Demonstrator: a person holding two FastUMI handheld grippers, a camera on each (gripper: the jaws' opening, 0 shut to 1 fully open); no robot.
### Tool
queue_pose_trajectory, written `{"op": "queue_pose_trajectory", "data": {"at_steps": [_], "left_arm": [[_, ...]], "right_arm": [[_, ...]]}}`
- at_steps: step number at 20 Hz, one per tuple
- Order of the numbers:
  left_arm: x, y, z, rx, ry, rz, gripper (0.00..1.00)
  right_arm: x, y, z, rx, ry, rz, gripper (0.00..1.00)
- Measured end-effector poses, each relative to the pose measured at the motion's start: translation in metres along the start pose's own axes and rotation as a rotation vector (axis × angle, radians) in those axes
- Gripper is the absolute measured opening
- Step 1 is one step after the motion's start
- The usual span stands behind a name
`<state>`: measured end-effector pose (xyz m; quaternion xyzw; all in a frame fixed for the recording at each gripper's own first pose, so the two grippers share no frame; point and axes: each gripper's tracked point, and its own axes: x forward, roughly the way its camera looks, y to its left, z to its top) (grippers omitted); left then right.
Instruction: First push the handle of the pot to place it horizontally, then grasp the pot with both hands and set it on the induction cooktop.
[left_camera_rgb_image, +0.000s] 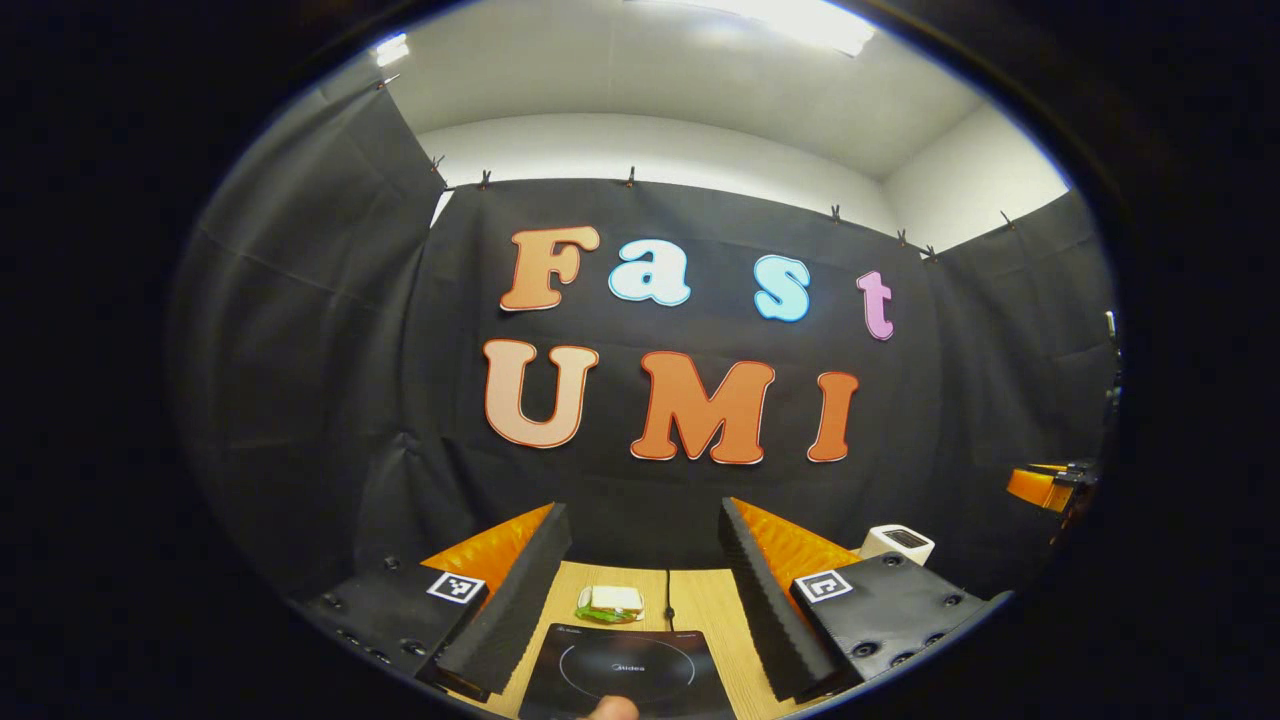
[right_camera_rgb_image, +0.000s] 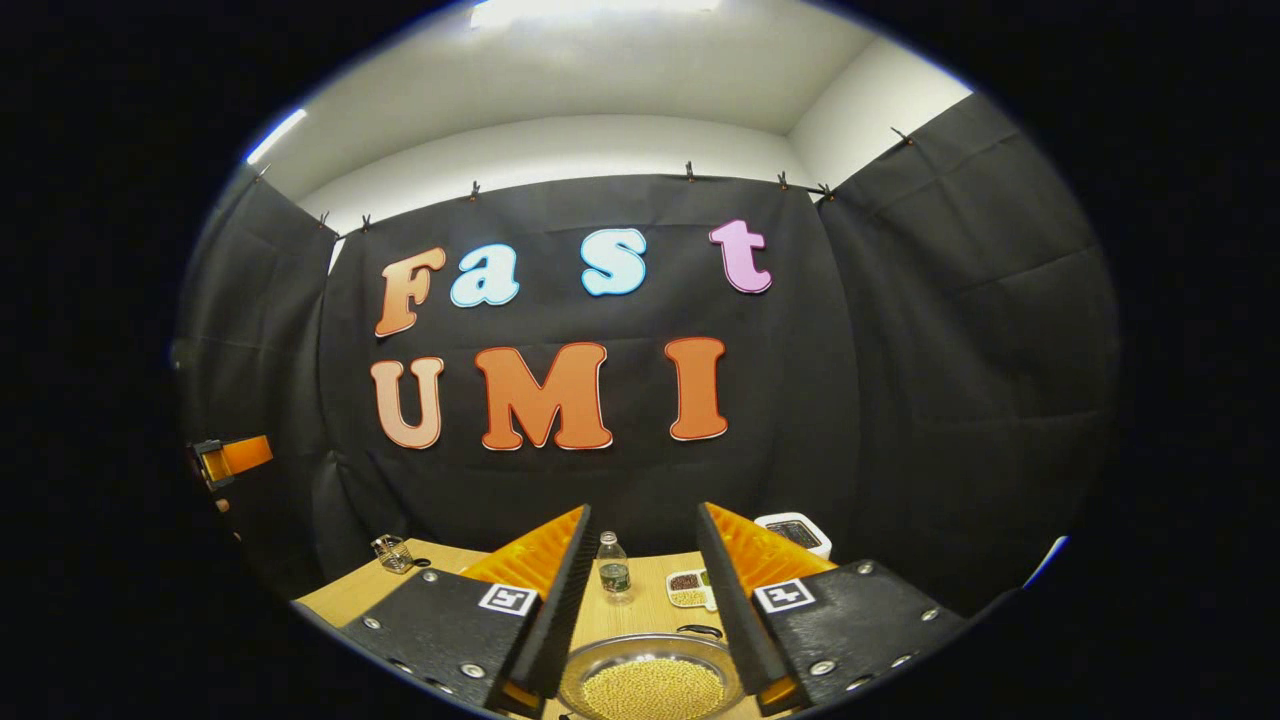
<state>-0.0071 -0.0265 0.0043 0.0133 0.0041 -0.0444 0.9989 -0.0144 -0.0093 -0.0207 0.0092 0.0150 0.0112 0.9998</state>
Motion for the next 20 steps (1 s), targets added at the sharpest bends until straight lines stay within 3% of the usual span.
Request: {"op": "queue_pose_trajectory", "data": {"at_steps": [1,2,3,9,20], "left_arm": [[0.000,0.000,0.001,0.001,-0.002,-0.001,0.97],[-0.002,0.000,0.001,0.003,-0.004,-0.002,0.98],[-0.001,-0.001,0.001,0.005,-0.005,-0.004,0.98],[-0.003,-0.011,-0.002,0.008,0.000,-0.025,0.97],[-0.002,-0.011,-0.015,-0.003,0.029,-0.029,0.98]], "right_arm": [[0.000,-0.001,-0.001,0.000,-0.004,-0.003,0.48],[-0.001,0.000,-0.001,0.000,-0.007,0.001,0.47],[-0.001,0.001,-0.003,0.005,-0.005,0.005,0.31],[-0.007,-0.010,-0.022,0.053,0.012,-0.010,0.02],[-0.035,-0.007,-0.112,-0.013,0.132,-0.002,0.00]]}}
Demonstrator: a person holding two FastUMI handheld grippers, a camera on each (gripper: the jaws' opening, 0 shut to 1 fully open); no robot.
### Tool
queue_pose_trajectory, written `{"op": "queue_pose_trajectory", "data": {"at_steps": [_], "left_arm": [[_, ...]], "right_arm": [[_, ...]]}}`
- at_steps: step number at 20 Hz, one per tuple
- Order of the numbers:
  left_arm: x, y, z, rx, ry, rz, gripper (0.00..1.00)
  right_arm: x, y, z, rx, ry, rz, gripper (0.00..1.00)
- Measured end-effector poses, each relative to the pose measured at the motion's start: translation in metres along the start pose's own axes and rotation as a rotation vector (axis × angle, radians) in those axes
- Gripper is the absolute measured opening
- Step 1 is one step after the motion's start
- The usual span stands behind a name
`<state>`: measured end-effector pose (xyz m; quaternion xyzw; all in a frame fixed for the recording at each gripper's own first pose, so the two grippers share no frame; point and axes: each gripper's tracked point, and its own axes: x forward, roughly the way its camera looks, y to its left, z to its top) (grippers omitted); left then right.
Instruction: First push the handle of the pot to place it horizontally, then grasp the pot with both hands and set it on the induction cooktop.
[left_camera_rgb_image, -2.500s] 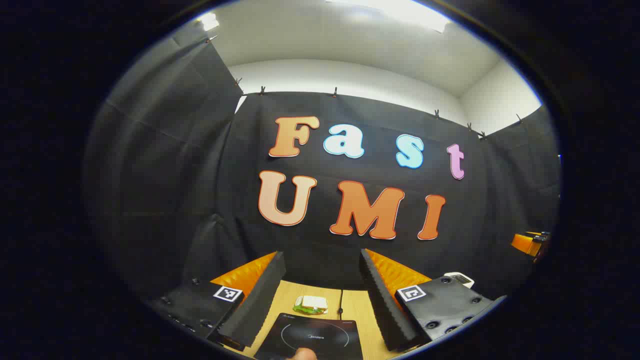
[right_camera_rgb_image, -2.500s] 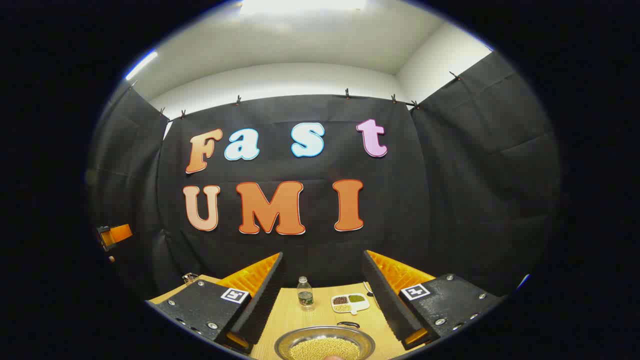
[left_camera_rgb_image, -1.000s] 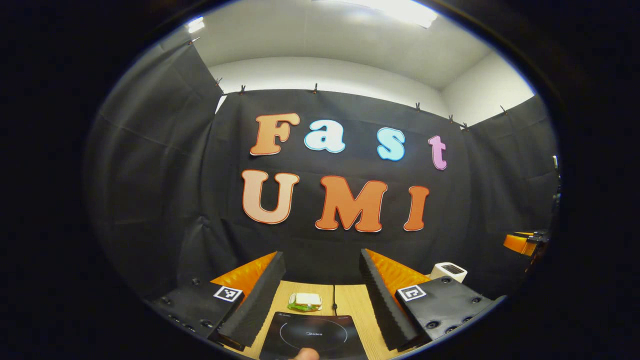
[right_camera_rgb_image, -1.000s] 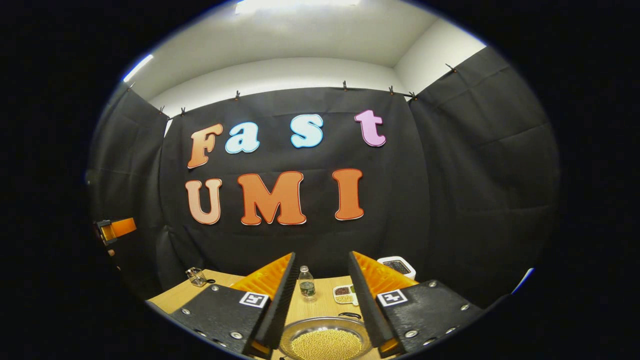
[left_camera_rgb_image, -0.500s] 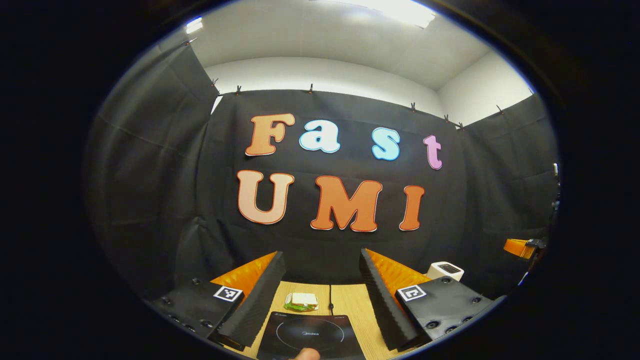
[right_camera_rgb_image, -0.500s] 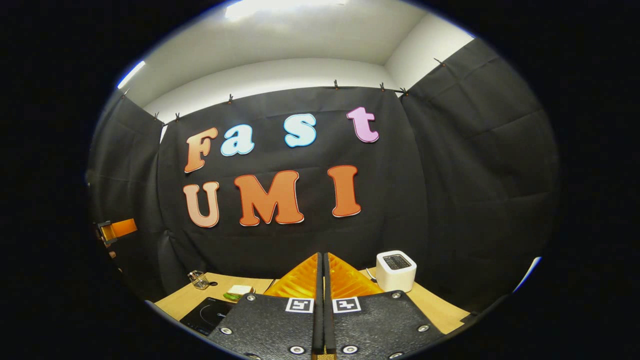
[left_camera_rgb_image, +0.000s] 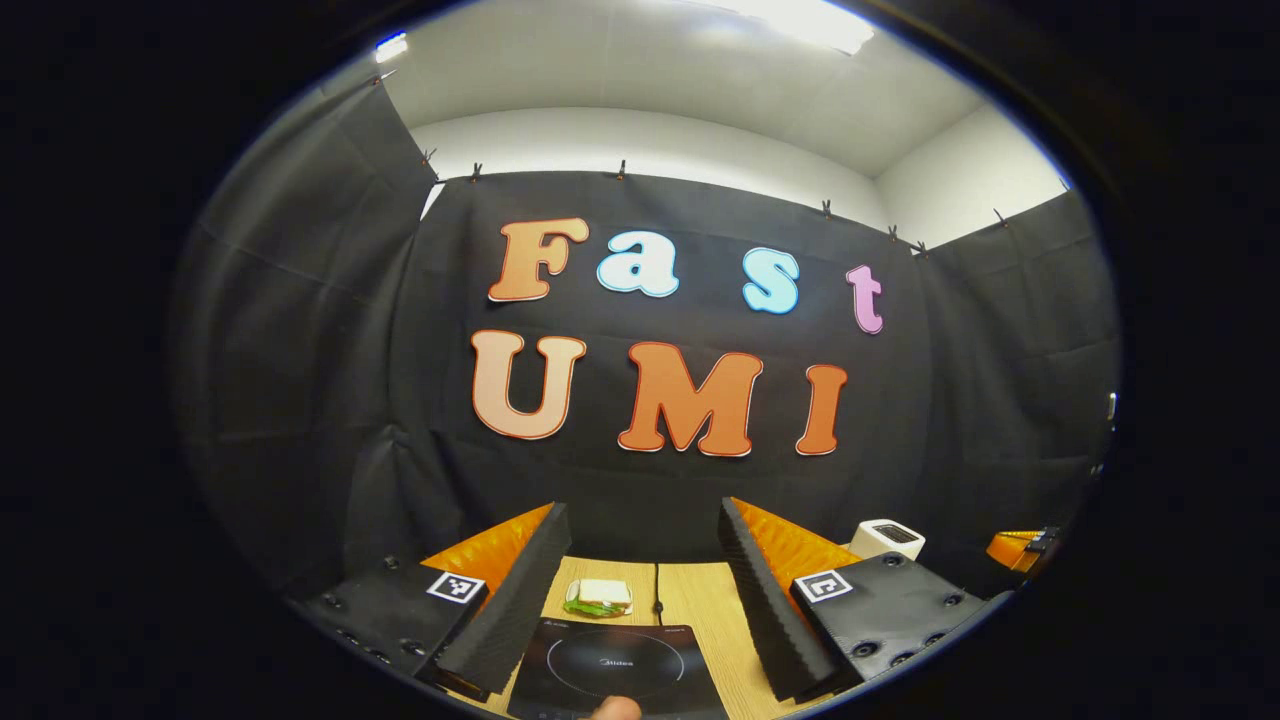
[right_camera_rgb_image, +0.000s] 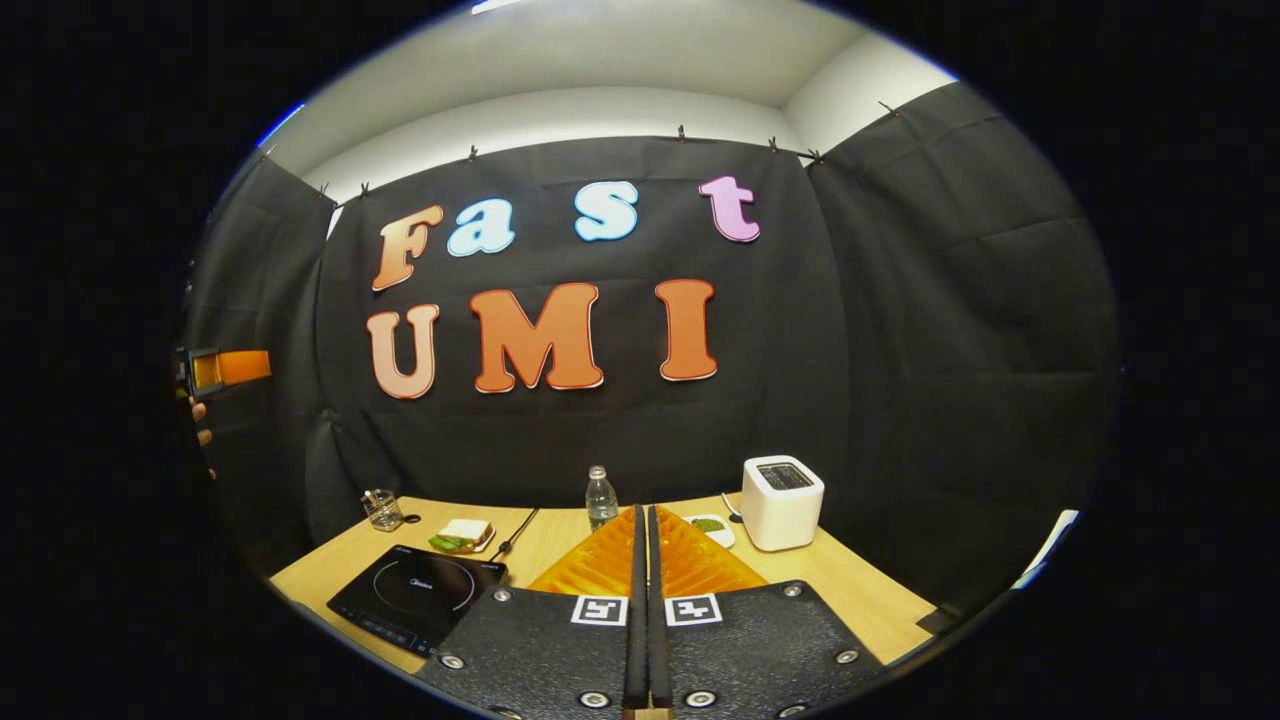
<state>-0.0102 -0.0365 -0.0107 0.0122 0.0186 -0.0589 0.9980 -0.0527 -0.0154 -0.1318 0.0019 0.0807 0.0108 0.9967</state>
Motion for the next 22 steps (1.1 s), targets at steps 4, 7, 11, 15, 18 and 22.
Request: {"op": "queue_pose_trajectory", "data": {"at_steps": [4,7,11,15,18,22], "left_arm": [[0.001,-0.001,-0.004,0.007,0.002,-0.003,0.97],[0.002,0.001,-0.006,0.016,0.002,0.005,0.97],[0.003,0.000,-0.011,0.011,0.007,-0.002,0.97],[0.002,0.001,-0.014,0.023,0.008,0.003,0.97],[0.001,-0.001,-0.015,0.021,0.003,-0.006,0.98],[0.000,-0.002,-0.019,0.022,0.011,-0.007,0.98]], "right_arm": [[-0.010,0.010,-0.038,-0.016,0.042,0.020,0.00],[-0.017,0.014,-0.073,-0.037,0.098,0.036,0.00],[-0.025,0.019,-0.119,0.007,0.189,0.058,0.00],[-0.034,0.019,-0.153,0.041,0.246,0.057,0.00],[-0.041,0.014,-0.180,0.017,0.300,0.048,0.00],[-0.052,0.012,-0.211,0.039,0.362,0.039,0.00]]}}
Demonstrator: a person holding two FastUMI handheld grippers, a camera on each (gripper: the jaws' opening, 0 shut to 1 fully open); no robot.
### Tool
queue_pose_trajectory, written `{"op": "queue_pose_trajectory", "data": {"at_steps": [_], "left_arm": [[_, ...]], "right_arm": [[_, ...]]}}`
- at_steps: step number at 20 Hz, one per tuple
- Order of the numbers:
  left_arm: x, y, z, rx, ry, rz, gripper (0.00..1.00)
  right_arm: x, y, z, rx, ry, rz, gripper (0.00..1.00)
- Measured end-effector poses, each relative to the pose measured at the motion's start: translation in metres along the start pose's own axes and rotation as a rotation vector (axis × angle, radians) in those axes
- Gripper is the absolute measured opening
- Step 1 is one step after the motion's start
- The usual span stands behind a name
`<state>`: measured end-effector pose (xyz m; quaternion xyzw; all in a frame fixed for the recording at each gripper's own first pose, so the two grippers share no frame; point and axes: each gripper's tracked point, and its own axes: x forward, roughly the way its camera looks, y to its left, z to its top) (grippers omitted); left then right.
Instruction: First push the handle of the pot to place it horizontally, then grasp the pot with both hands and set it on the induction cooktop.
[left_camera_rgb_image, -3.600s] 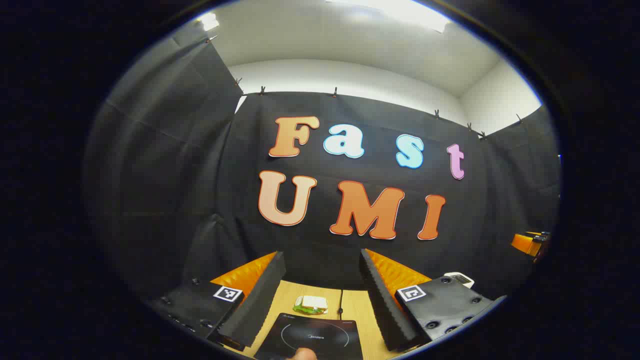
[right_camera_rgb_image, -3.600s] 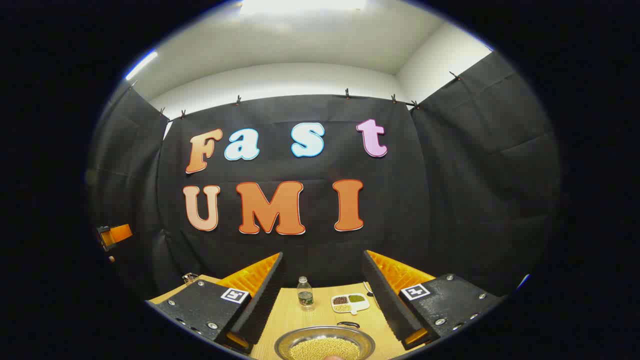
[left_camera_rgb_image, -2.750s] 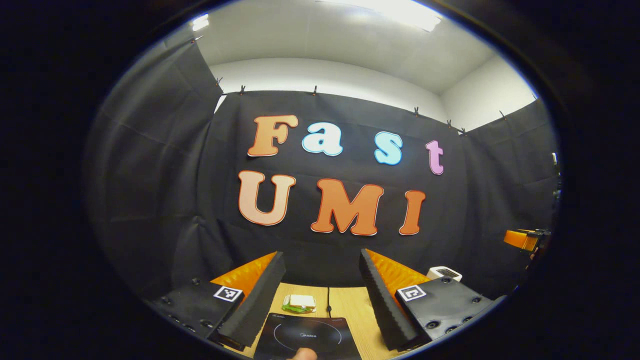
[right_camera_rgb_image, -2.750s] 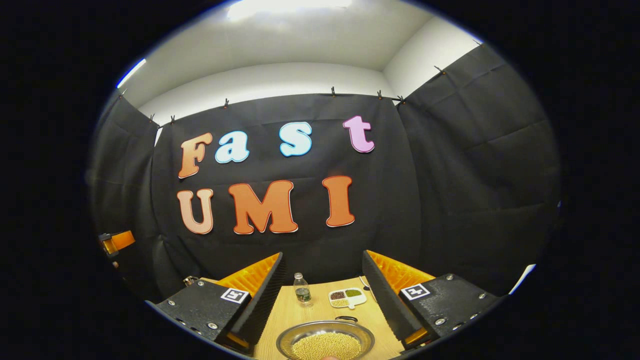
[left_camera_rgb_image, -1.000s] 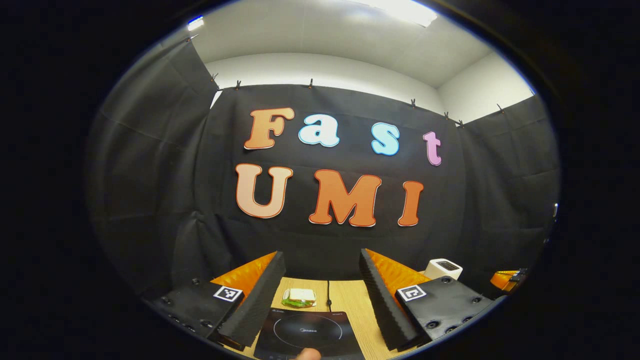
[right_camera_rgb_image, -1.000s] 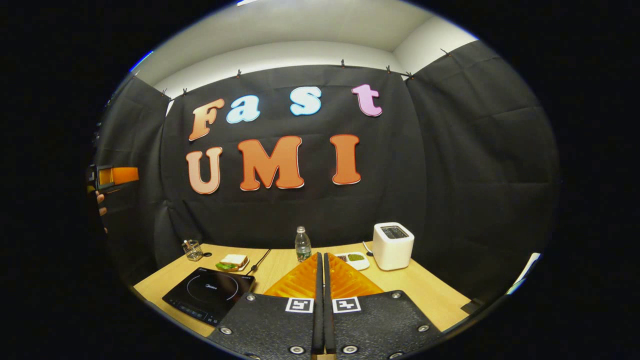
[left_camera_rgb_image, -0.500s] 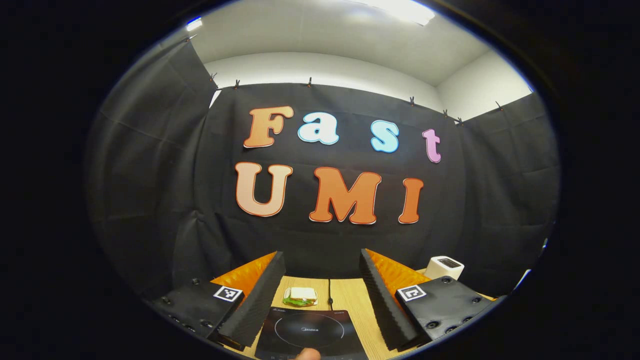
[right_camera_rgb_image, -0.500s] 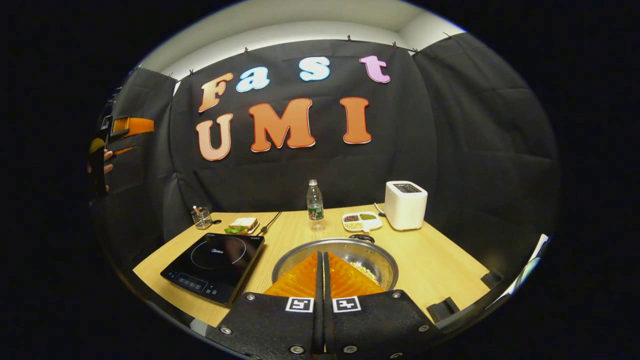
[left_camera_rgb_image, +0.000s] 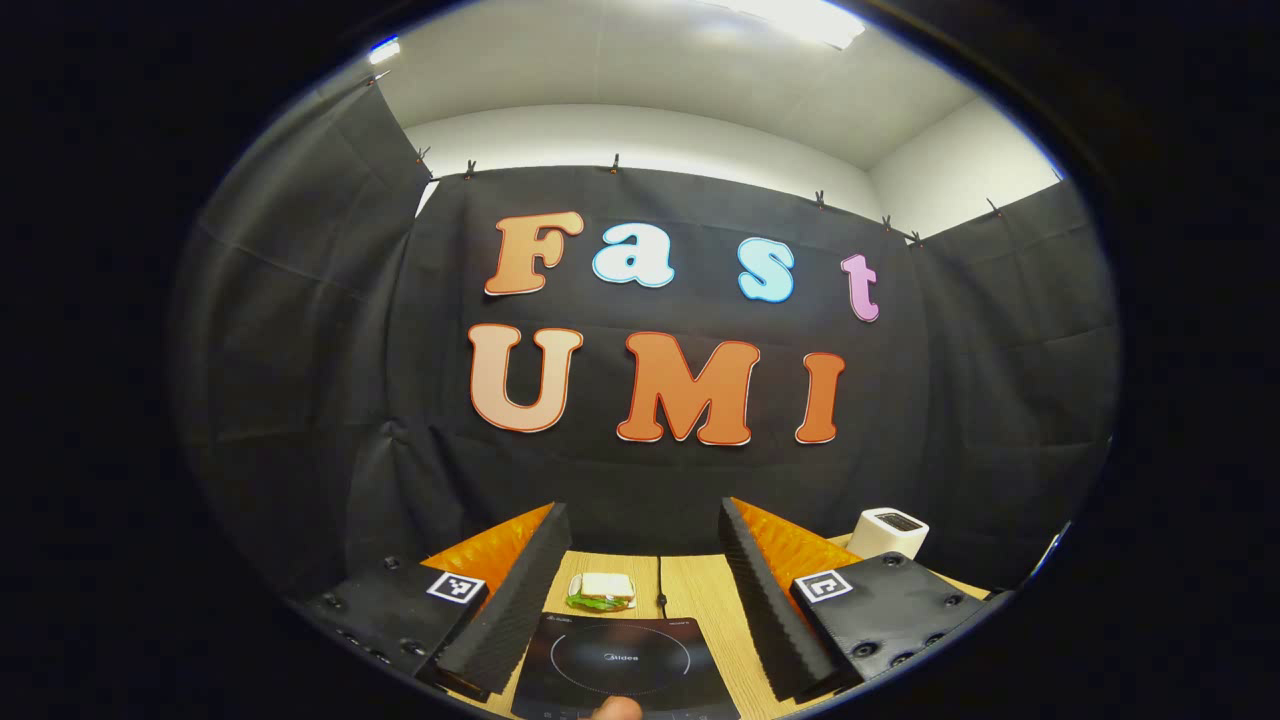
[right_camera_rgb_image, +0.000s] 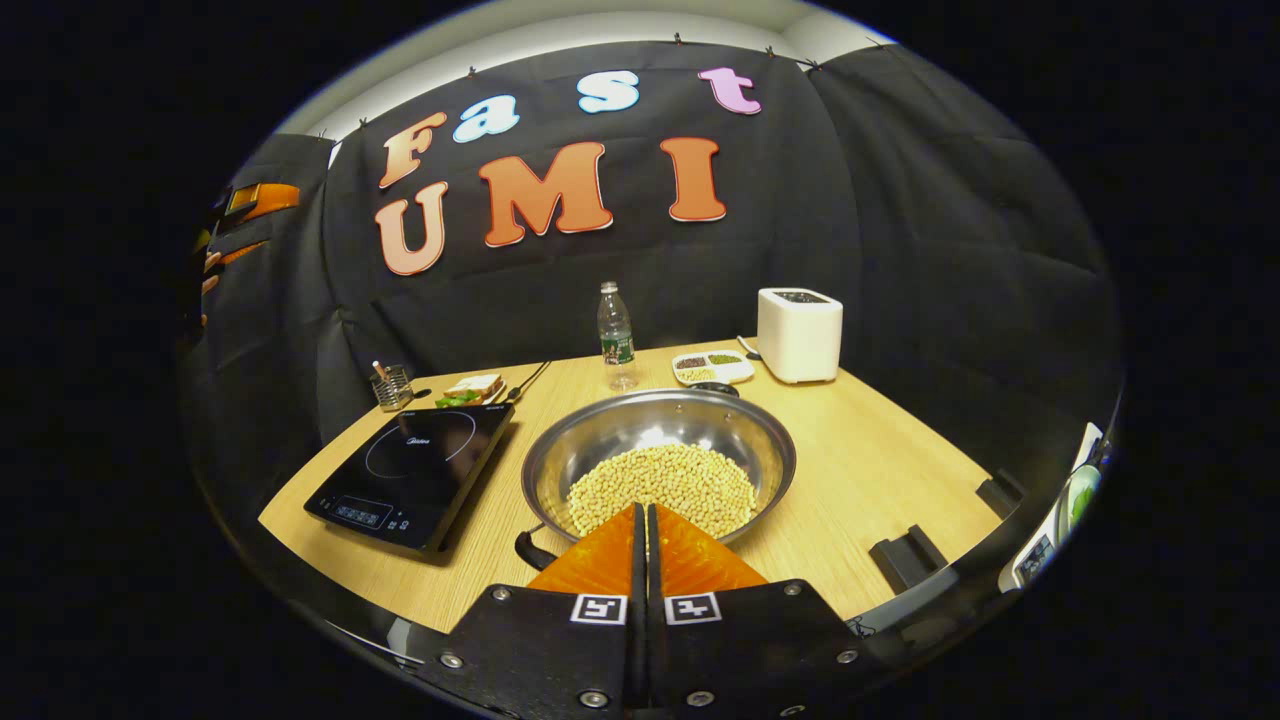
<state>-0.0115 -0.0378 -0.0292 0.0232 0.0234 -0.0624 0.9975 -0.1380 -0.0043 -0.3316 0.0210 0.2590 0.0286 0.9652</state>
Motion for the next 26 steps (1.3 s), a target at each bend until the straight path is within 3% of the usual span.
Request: {"op": "queue_pose_trajectory", "data": {"at_steps": [17,26], "left_arm": [[-0.013,-0.012,-0.007,0.029,0.016,-0.033,0.98],[-0.017,0.010,-0.002,0.037,0.001,0.007,0.97]], "right_arm": [[0.013,0.012,-0.081,0.015,0.161,0.022,0.00],[0.042,0.049,-0.080,-0.012,0.216,0.064,0.00]]}}
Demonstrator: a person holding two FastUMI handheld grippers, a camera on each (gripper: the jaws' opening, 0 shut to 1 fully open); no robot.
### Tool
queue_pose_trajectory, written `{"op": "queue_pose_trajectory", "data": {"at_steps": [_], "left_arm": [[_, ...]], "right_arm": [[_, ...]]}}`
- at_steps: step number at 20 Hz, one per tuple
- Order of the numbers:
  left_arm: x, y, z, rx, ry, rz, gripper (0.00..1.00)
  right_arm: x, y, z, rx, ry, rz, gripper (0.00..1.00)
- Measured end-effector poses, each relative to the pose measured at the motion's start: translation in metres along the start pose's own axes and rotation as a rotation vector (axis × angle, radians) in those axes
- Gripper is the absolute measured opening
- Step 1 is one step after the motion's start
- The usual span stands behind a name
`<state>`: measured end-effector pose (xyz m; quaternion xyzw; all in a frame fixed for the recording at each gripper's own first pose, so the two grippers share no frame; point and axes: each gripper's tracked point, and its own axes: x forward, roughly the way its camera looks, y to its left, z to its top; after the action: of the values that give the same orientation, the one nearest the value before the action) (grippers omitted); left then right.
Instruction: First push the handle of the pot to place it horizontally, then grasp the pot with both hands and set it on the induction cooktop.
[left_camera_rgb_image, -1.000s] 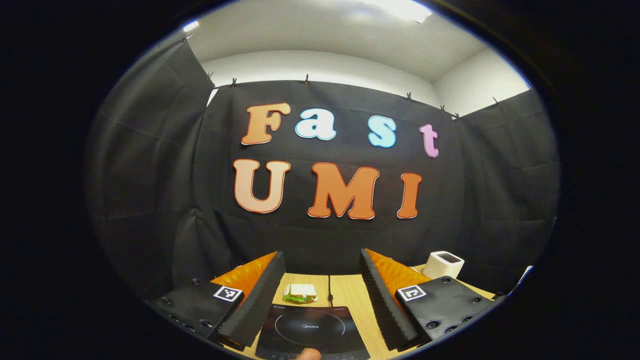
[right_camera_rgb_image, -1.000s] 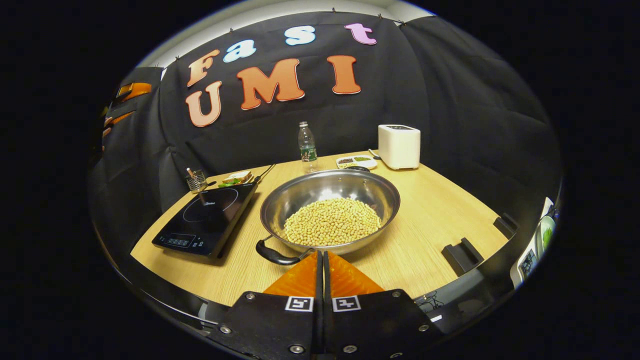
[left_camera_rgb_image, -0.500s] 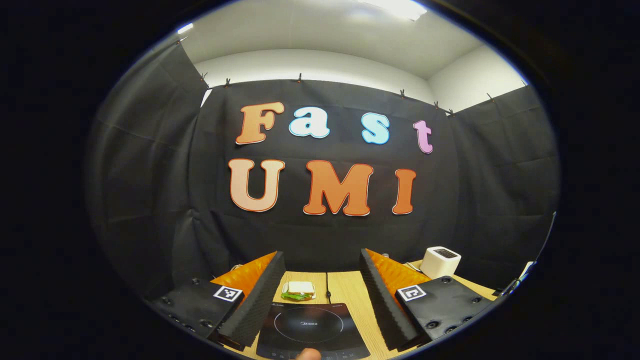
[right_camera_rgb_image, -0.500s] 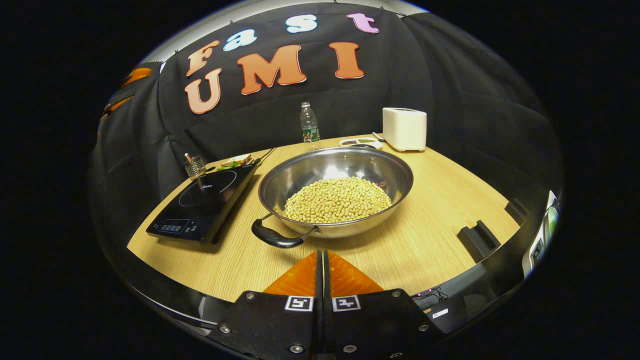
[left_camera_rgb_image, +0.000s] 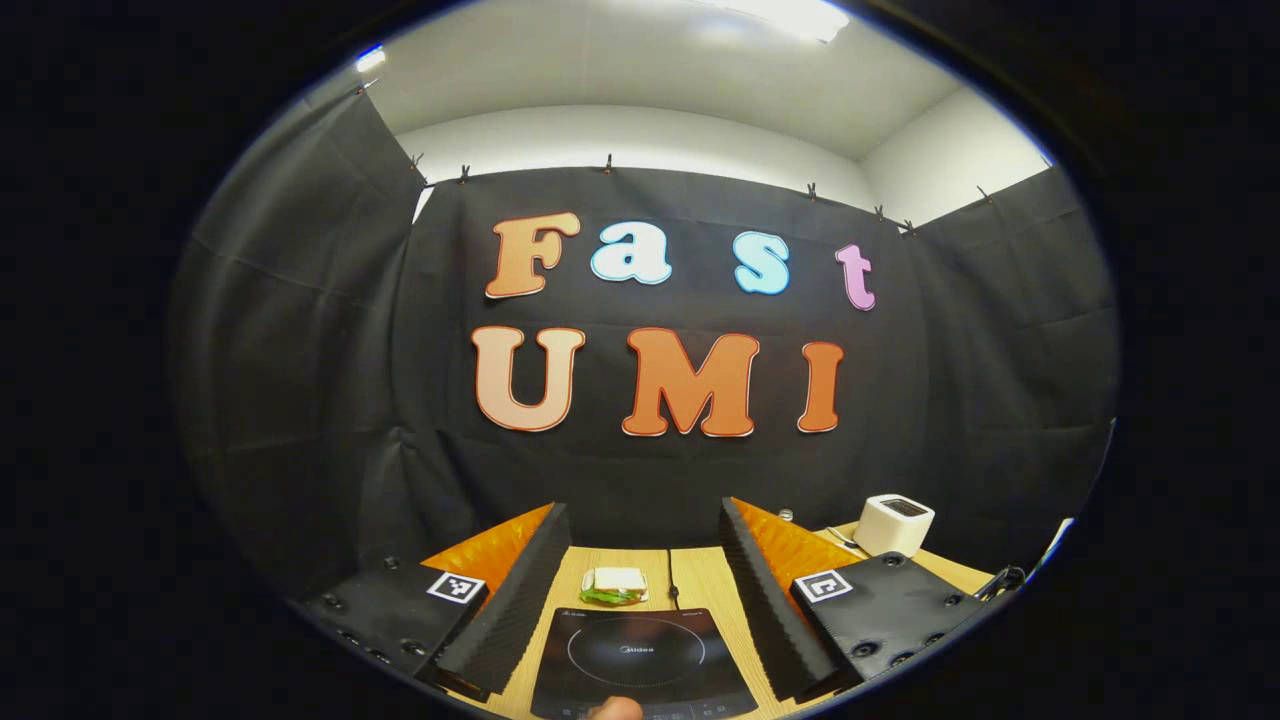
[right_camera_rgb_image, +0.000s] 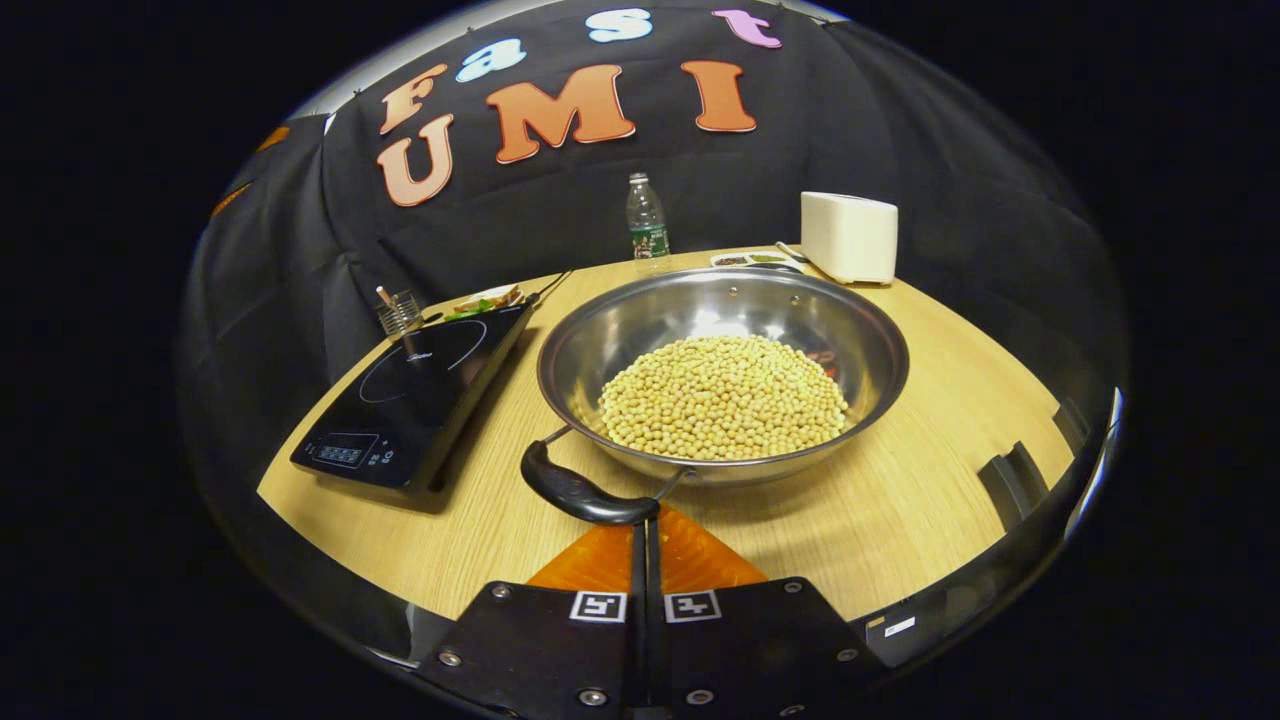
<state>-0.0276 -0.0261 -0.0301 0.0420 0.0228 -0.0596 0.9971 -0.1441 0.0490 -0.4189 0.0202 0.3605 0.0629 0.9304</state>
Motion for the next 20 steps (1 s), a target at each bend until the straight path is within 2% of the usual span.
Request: {"op": "queue_pose_trajectory", "data": {"at_steps": [6,14,20], "left_arm": [[0.004,0.004,-0.006,-0.006,0.014,-0.005,0.97],[0.003,0.037,-0.007,0.000,0.014,0.055,0.97],[-0.003,0.049,-0.002,0.022,-0.010,0.071,0.97]], "right_arm": [[0.008,0.021,0.005,-0.018,0.014,0.037,0.00],[0.021,0.045,0.011,-0.031,0.031,0.075,0.00],[0.030,0.062,0.015,-0.032,0.038,0.094,0.00]]}}
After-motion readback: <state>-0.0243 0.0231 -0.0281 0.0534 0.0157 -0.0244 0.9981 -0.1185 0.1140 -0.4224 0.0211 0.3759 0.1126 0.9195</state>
